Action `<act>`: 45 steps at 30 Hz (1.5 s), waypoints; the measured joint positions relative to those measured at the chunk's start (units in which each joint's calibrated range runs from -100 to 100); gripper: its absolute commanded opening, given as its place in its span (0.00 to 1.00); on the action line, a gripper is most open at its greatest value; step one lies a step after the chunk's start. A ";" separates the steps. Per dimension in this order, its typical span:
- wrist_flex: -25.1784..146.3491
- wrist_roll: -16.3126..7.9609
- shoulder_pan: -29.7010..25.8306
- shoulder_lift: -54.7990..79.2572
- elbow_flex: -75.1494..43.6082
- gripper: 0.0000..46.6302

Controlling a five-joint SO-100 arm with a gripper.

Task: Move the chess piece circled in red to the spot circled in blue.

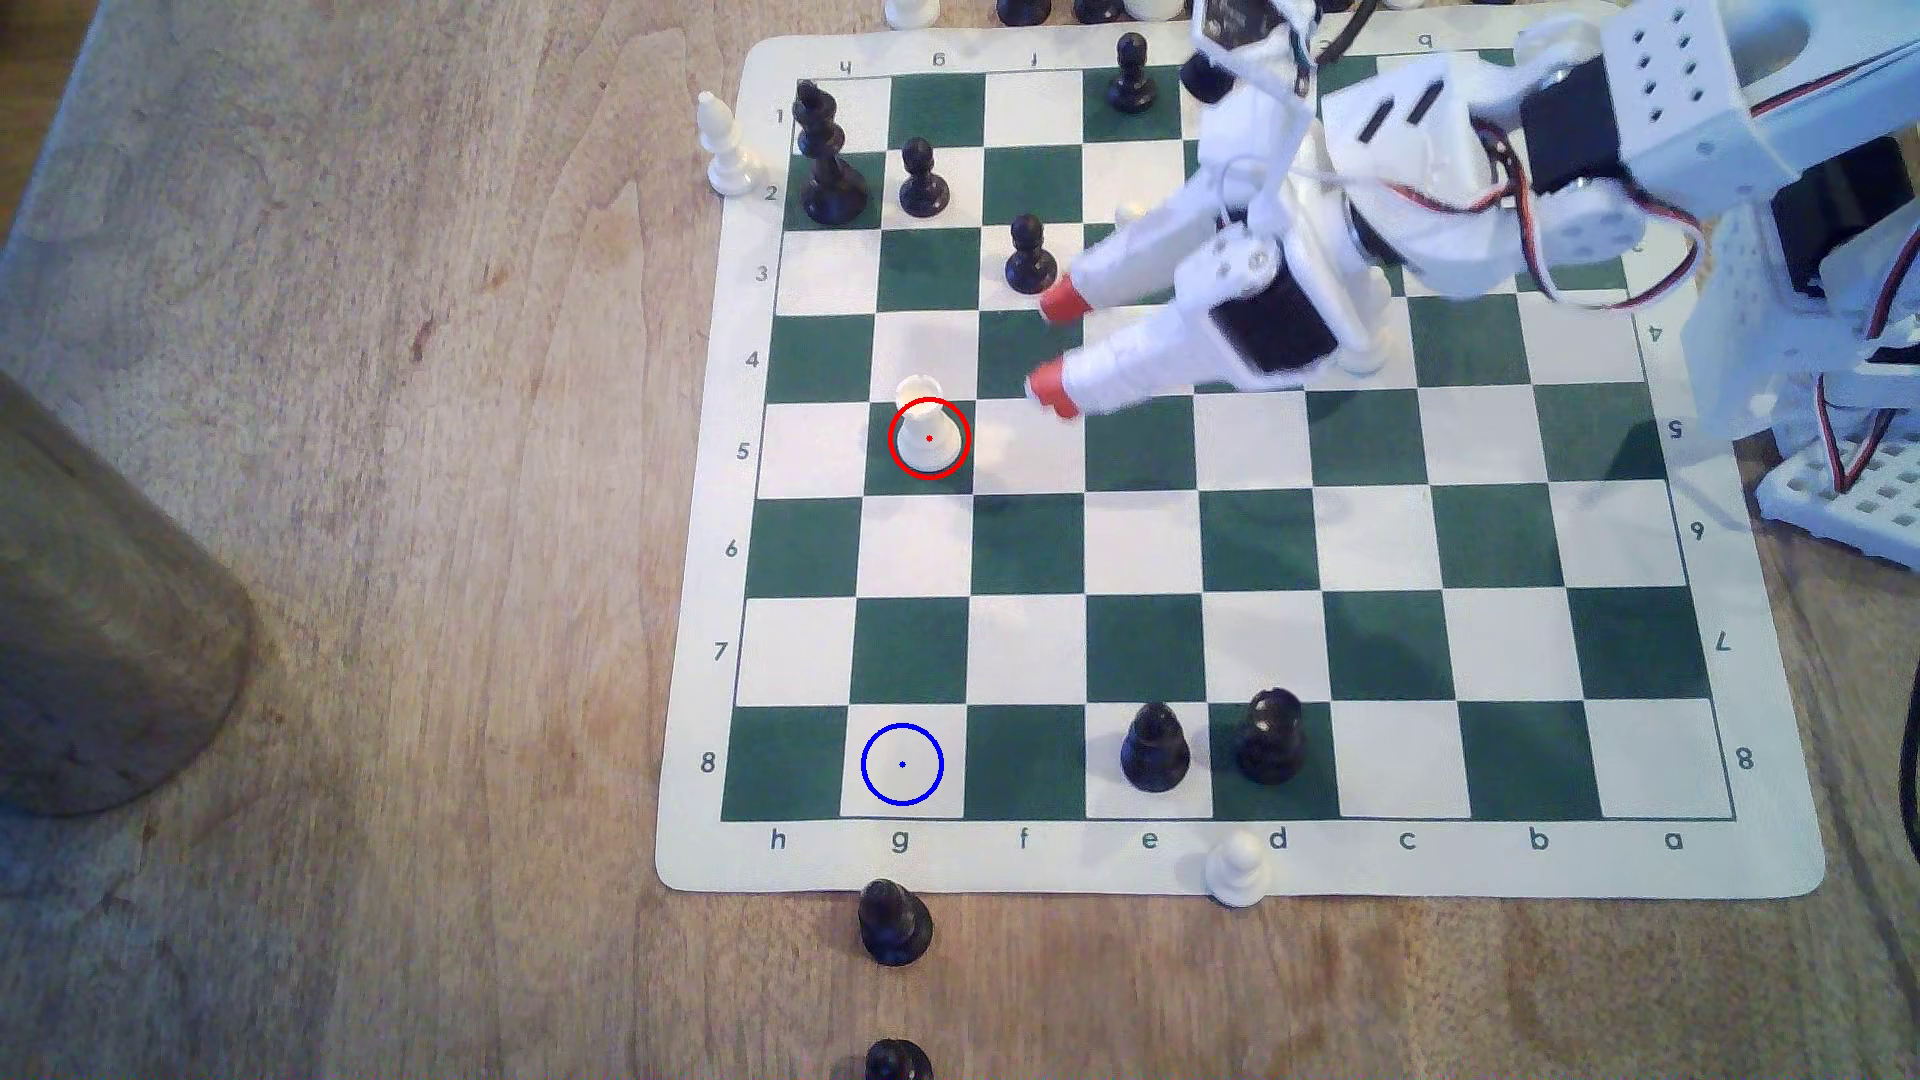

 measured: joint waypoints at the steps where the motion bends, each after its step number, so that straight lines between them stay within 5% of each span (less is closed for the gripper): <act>1: -0.56 0.00 -0.44 0.75 0.00 0.32; 18: -16.41 0.00 -0.07 27.90 -10.94 0.26; 24: -16.57 0.00 -0.07 32.34 -15.73 0.34; 33: -16.57 -0.39 -0.07 35.44 -21.06 0.32; 45: -16.02 -0.39 -0.07 35.44 -21.96 0.05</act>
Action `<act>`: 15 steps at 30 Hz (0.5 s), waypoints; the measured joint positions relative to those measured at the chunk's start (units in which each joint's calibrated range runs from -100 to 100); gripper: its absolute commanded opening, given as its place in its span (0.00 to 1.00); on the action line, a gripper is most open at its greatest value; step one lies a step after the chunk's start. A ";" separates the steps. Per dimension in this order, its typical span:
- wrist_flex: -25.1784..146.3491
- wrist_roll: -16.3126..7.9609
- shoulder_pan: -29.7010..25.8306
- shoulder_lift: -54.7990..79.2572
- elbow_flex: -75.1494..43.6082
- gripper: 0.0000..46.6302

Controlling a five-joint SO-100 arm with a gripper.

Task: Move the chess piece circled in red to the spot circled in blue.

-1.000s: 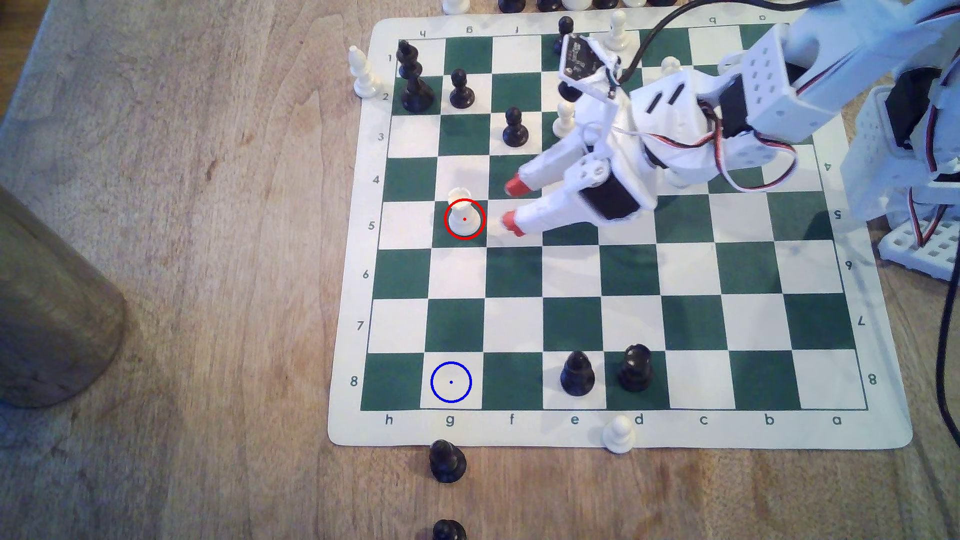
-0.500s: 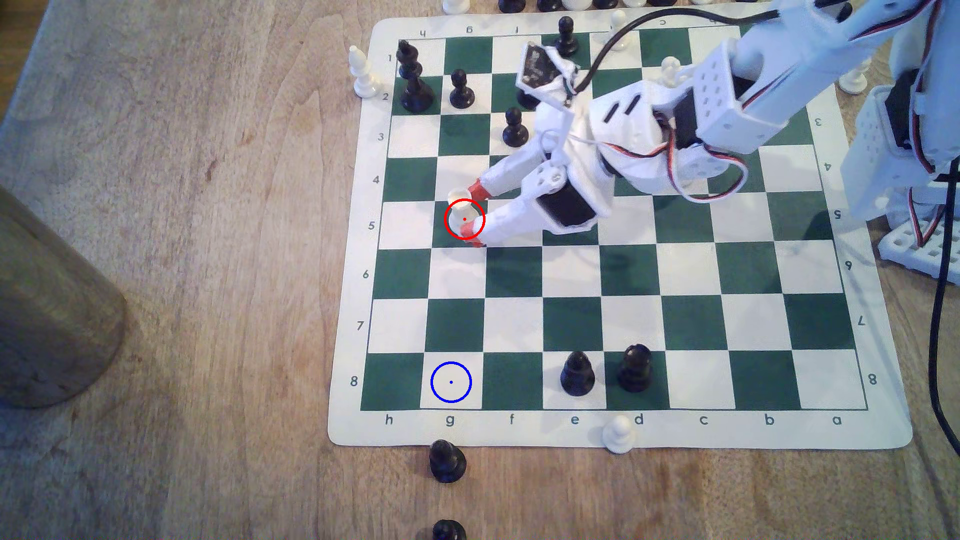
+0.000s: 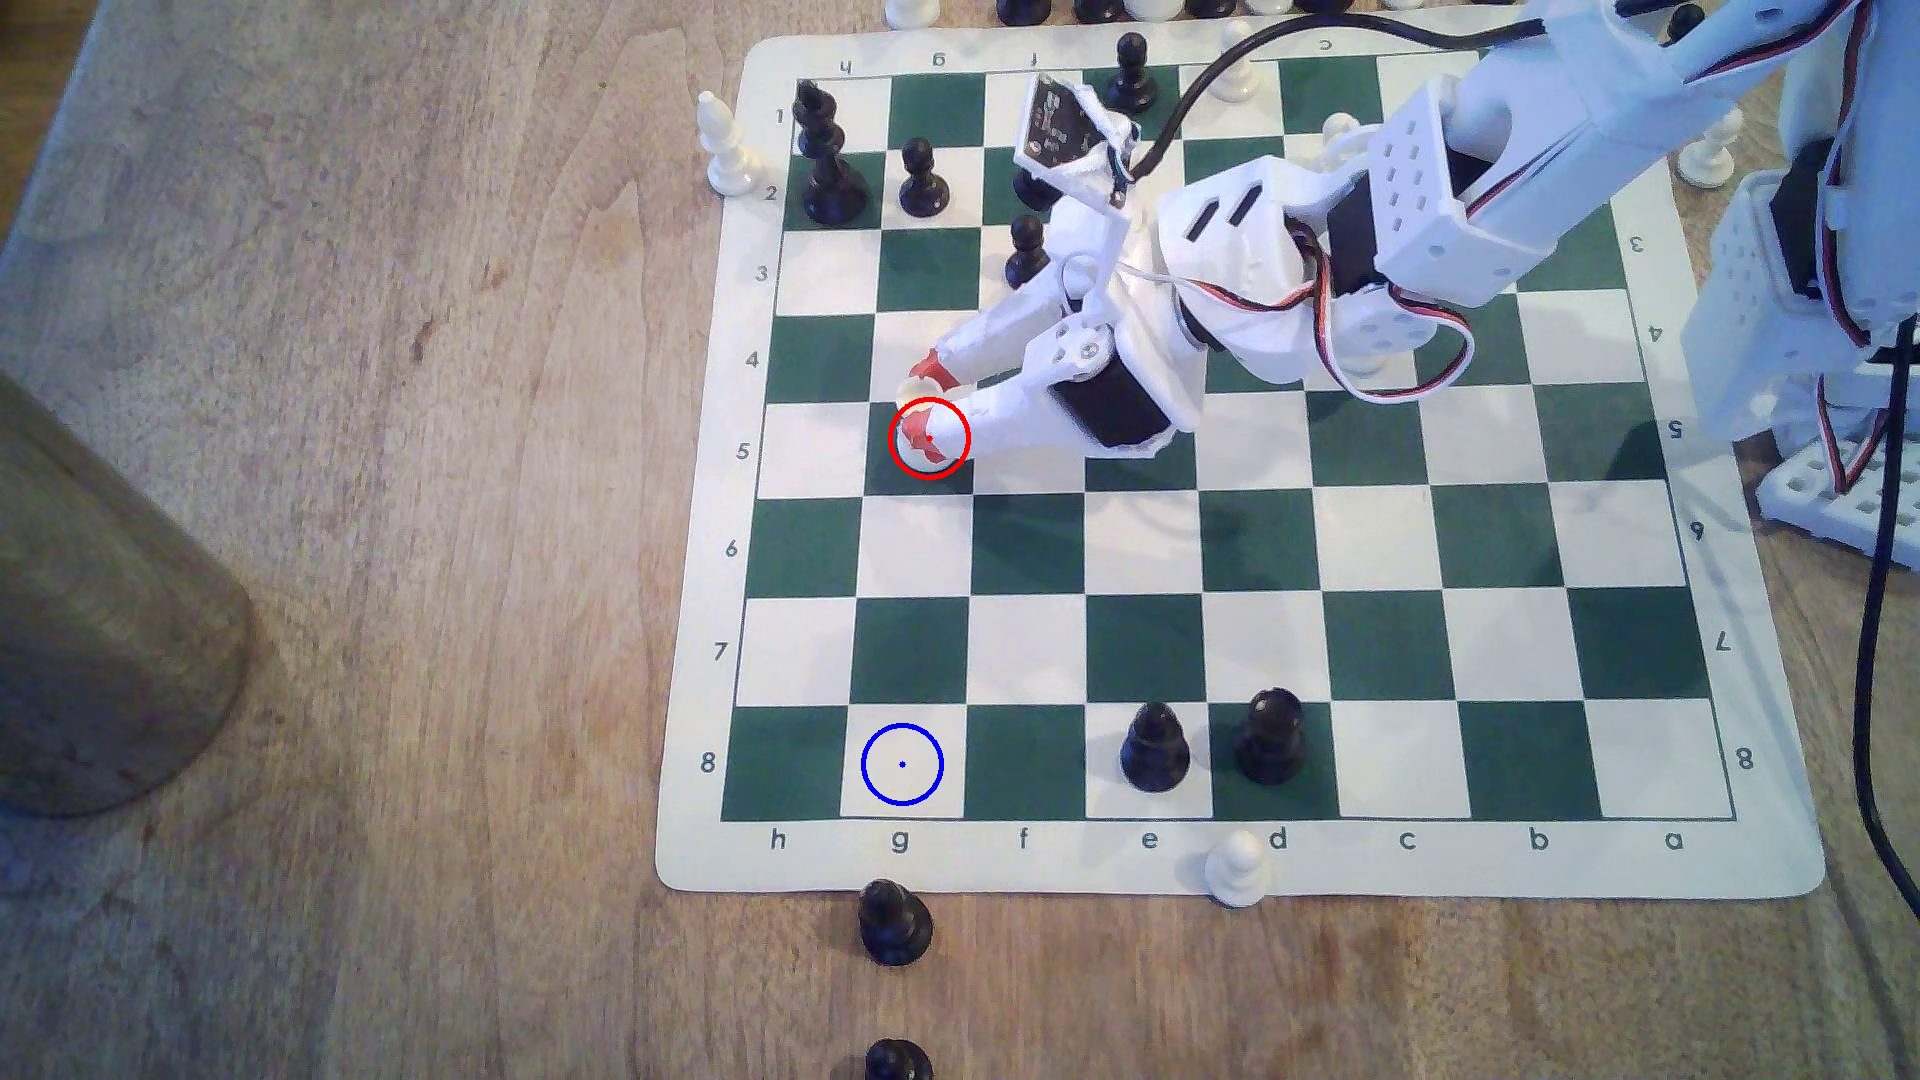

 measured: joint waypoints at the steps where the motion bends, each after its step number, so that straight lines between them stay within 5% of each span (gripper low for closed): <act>1: 0.16 0.00 0.00 0.00 0.00 0.04; 15: 10.76 0.00 2.95 -5.36 -3.71 0.03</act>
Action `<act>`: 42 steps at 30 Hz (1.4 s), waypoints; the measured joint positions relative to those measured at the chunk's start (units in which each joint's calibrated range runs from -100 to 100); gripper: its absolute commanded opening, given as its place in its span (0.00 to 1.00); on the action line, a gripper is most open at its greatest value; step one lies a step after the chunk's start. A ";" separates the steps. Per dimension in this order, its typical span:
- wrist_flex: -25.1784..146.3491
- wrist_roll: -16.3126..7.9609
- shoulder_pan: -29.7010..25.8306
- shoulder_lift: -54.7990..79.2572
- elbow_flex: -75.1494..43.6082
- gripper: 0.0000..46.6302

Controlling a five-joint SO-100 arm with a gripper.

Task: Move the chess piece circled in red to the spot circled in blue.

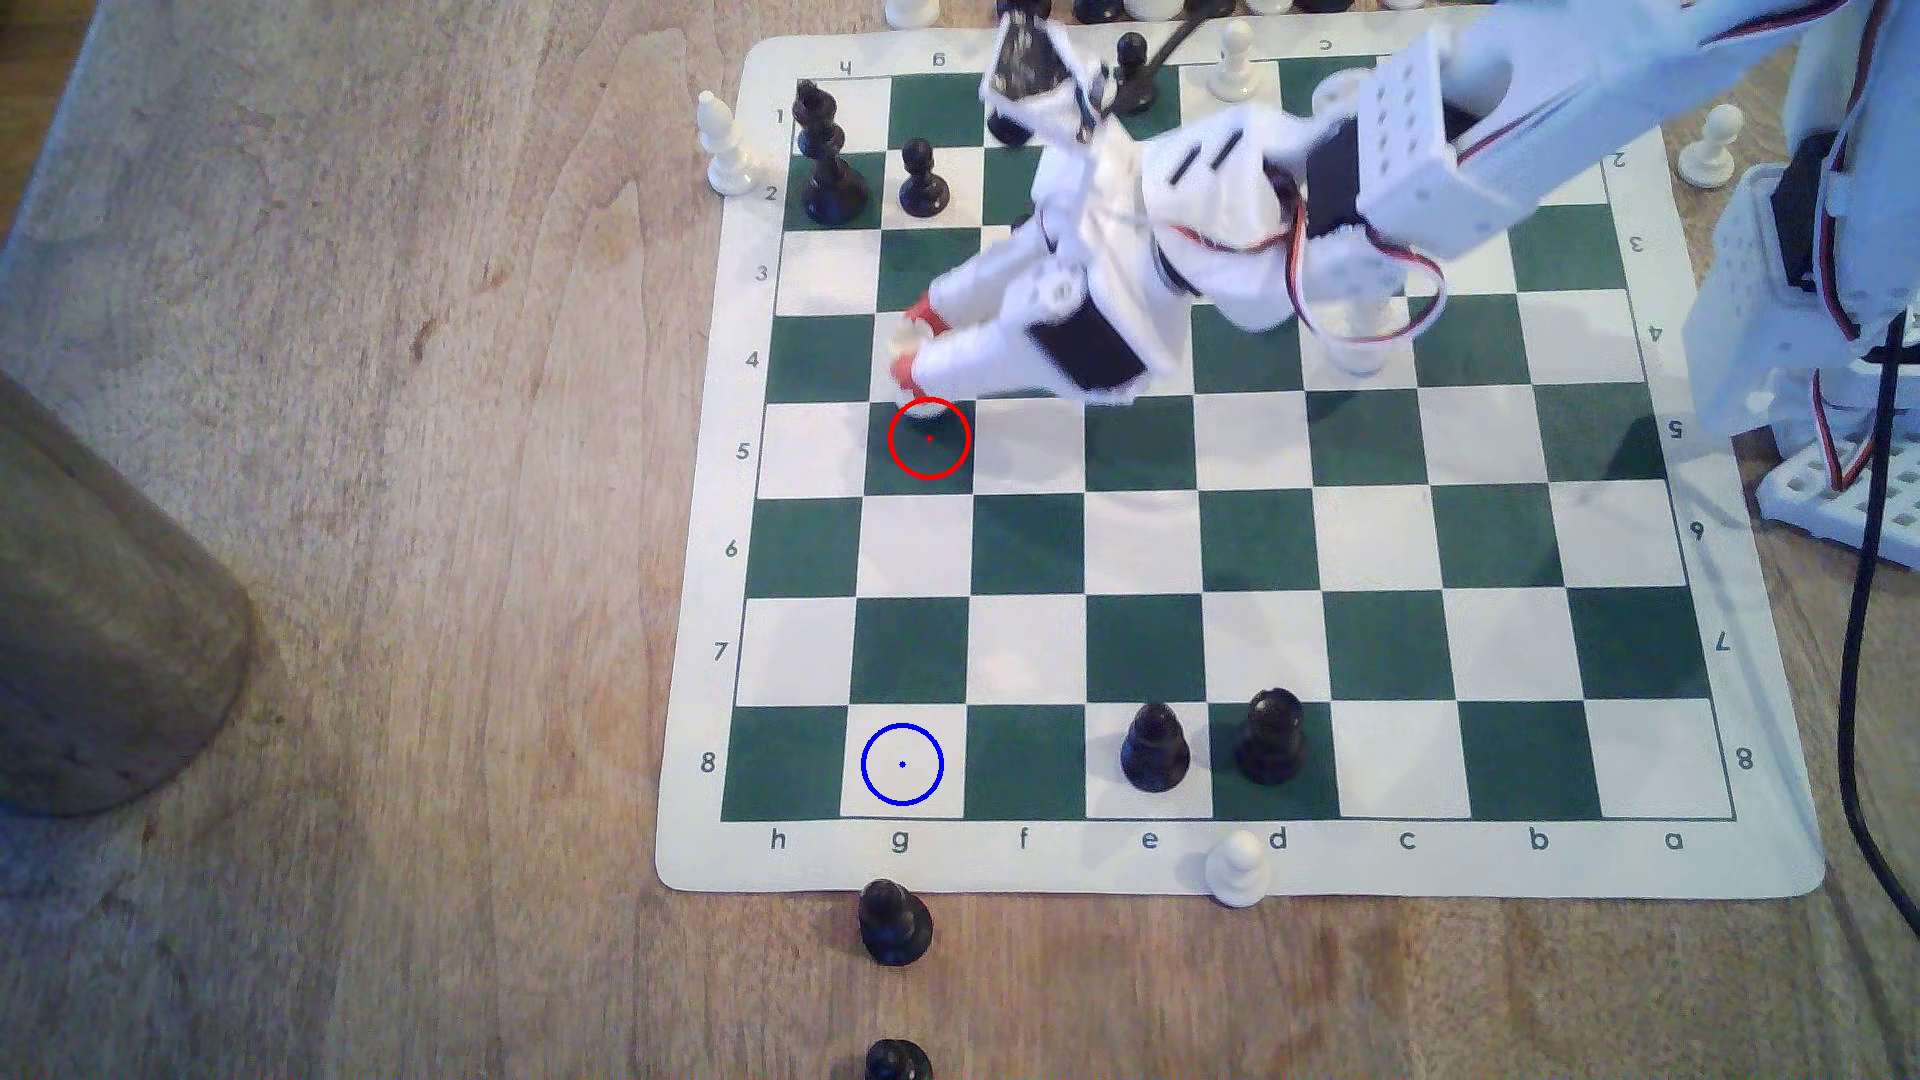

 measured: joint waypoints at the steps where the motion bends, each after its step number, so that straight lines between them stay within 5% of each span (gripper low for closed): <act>1: 1.20 0.00 -0.15 -1.26 0.00 0.03; 16: 17.21 -0.39 -9.88 -7.62 -10.03 0.03; 30: 23.98 -2.39 -21.02 3.44 -21.87 0.03; 42: 22.95 -2.78 -20.80 6.95 -24.85 0.03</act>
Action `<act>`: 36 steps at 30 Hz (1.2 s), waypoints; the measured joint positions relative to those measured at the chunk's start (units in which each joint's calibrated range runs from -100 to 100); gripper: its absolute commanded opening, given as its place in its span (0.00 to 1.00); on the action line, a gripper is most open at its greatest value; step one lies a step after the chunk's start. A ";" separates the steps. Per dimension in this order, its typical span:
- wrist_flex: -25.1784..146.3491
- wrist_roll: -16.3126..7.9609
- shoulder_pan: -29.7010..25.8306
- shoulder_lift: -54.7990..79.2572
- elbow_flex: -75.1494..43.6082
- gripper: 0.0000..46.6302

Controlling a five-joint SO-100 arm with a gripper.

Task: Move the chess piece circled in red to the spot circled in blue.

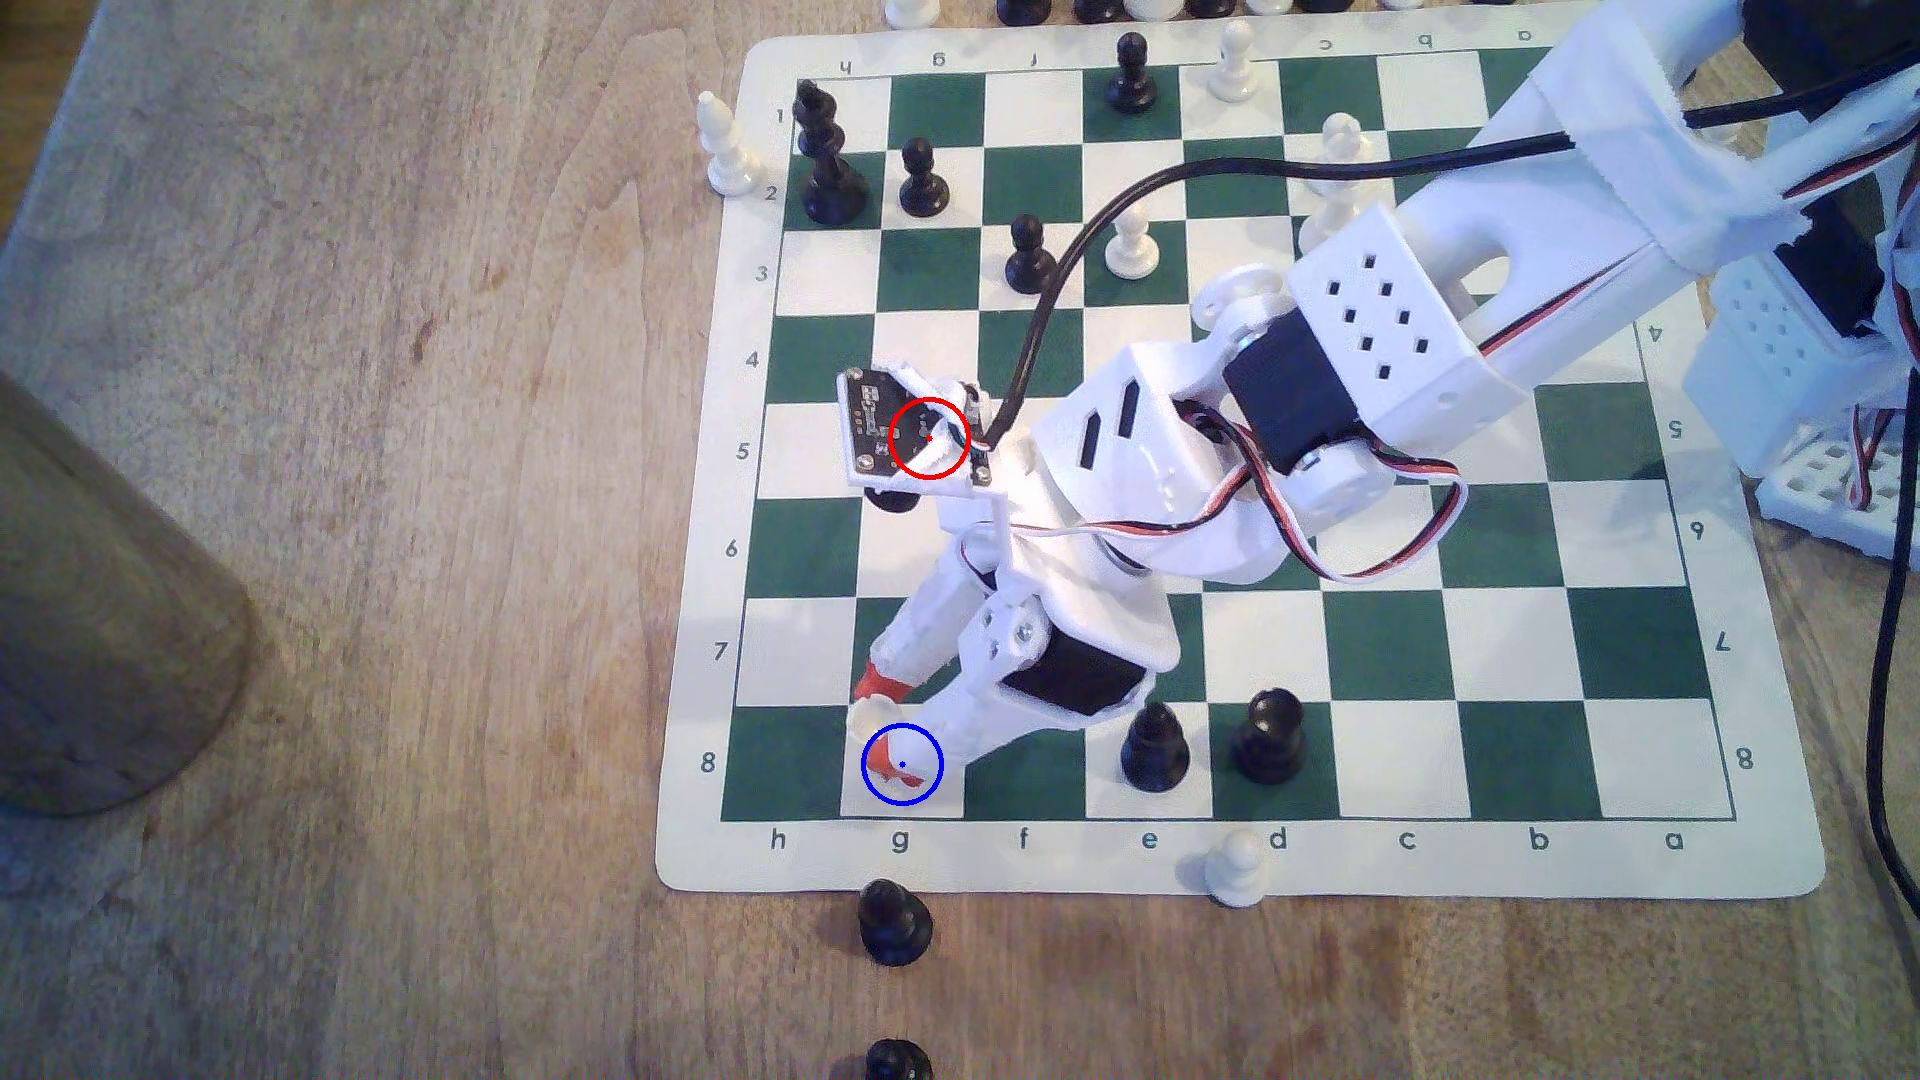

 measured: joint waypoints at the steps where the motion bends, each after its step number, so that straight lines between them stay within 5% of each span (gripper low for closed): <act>1: -0.32 0.00 0.00 0.17 0.00 0.03; 12: -3.35 -0.49 1.55 4.11 -0.81 0.05; 17: -3.03 -0.49 1.55 4.11 -0.81 0.29; 36: 9.40 -1.12 1.55 -4.78 1.72 0.37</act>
